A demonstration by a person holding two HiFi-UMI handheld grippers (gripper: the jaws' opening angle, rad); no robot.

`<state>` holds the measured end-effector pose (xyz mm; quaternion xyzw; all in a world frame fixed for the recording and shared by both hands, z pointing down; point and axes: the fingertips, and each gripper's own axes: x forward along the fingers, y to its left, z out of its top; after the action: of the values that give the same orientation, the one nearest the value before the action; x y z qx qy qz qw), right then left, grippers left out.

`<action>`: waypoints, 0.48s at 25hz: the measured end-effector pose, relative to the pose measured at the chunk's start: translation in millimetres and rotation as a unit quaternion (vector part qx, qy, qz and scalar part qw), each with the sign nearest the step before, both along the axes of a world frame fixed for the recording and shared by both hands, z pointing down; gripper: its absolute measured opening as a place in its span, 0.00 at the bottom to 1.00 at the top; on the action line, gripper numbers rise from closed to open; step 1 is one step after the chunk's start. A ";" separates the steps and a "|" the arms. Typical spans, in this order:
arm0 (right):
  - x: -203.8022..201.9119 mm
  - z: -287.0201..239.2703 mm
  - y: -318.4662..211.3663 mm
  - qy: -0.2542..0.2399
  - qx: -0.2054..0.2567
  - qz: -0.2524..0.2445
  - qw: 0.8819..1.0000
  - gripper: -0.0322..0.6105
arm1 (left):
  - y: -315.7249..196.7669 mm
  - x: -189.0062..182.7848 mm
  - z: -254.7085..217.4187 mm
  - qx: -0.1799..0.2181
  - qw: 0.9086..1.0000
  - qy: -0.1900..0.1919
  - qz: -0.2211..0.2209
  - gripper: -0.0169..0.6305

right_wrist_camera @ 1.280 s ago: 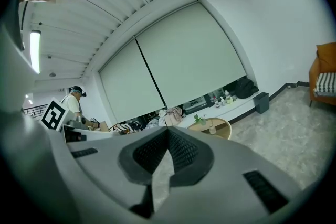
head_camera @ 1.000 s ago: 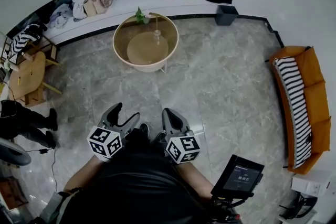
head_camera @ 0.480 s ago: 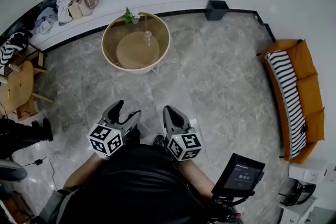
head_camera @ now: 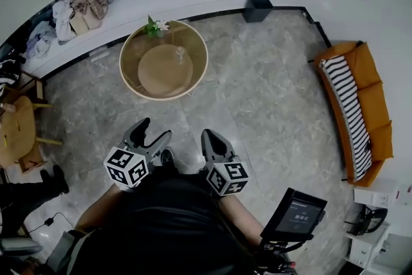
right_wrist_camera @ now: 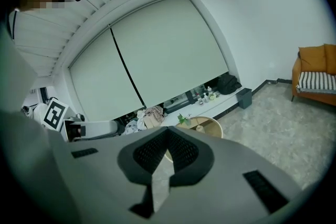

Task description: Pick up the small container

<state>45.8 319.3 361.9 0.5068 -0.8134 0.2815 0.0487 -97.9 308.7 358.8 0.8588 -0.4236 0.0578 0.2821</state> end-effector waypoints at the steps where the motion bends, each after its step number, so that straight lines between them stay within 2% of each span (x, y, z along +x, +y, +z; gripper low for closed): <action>1: -1.9 -2.5 -3.6 0.002 -0.001 0.004 1.000 0.04 | -5.0 -2.1 -2.0 0.000 1.000 0.004 0.003 0.57; 7: -16.1 -5.2 -23.8 0.016 -0.004 0.025 1.000 0.04 | -34.5 -22.9 -0.2 -0.001 1.000 0.029 0.010 0.57; 12: -21.4 14.3 -38.8 0.010 -0.027 0.038 0.999 0.04 | -56.9 -30.5 11.6 -0.007 0.999 0.031 0.013 0.57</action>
<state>24.4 280.5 376.2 0.5389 -0.7850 0.2997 0.0595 -128.4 251.7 370.4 0.8637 -0.4030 0.0373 0.3004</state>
